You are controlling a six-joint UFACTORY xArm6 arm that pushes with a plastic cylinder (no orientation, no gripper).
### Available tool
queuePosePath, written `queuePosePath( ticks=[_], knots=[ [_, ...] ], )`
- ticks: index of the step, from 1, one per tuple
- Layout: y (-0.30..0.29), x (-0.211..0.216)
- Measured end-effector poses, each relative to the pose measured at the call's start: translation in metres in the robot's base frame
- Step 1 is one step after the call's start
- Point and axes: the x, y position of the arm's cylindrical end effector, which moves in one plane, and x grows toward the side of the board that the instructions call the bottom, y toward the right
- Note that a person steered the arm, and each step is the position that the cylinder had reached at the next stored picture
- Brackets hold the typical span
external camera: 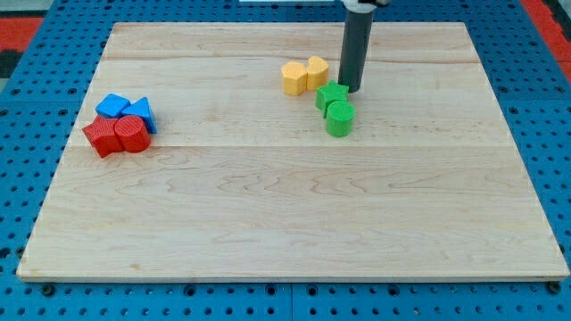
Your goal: Slide the green star to the left of the green circle
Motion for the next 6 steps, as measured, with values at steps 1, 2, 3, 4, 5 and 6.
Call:
queuePosePath(
  ticks=[1,2,3,4,5,6],
  knots=[
    [0.0,0.03],
    [0.003,0.046],
    [0.015,0.017],
    [-0.04,0.004],
    [-0.068,0.034],
    [-0.056,0.065]
  ],
)
